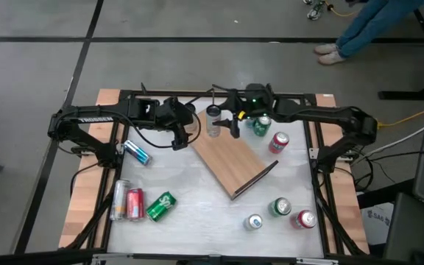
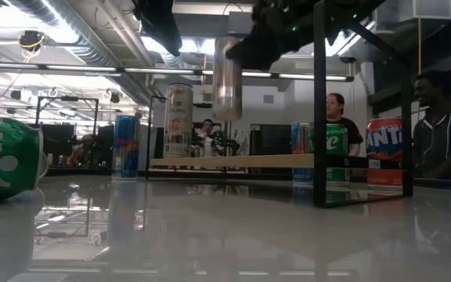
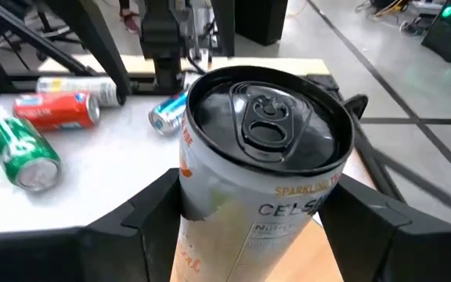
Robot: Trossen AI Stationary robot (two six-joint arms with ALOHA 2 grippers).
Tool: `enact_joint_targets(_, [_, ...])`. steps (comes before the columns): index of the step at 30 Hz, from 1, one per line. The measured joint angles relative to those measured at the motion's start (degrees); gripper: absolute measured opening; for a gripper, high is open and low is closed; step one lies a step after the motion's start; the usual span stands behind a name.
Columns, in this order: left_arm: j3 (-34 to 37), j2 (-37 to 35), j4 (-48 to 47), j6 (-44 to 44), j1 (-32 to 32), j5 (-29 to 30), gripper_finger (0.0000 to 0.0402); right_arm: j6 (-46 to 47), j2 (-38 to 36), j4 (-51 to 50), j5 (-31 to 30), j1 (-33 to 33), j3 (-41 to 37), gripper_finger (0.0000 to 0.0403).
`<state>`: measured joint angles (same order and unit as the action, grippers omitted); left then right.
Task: Place canned beverage on shelf
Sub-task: Put the top white yellow soda can on the shelf aligned with the other white yellow soda can
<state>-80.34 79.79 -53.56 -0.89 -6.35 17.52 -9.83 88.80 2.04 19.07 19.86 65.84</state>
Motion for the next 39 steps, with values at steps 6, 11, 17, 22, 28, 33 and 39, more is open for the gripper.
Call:
enact_joint_targets(6, [0.00, -0.02, 0.00, -0.02, 0.00, 0.00, 0.0339, -2.50, 3.94, 2.02, -0.30, 0.02, 0.00, 0.0246])
enact_joint_targets(11, [0.00, -0.02, 0.02, -0.03, -0.02, 0.00, 0.0339, -4.02, 6.55, 2.94, -2.02, 0.04, 0.00, 0.0246])
enact_joint_targets(17, [0.00, 0.00, 0.04, -0.04, 0.00, 0.00, 0.0339, -4.06, 9.55, 6.36, -2.12, 0.04, 0.00, 0.0246])
enact_joint_targets(22, [0.00, 0.00, 0.14, -0.04, 0.00, 0.00, 0.0339, -4.06, 11.18, 7.10, -2.12, 0.04, 0.00, 0.0246])
enact_joint_targets(28, [0.00, -0.02, 1.02, -0.02, -0.01, 0.02, 0.0339, -4.10, 11.42, 7.05, -3.44, 0.02, 0.00, 0.0246])
enact_joint_targets(33, [0.00, -0.02, 2.09, 0.00, 0.00, 0.02, 0.0339, -4.09, 11.42, 6.98, -3.63, 0.04, 0.00, 0.0250])
enact_joint_targets(39, [0.00, -0.01, 3.47, 1.46, -0.01, 0.04, 0.0339, -4.08, 11.42, 6.88, -3.64, 0.04, 0.00, 0.0279])
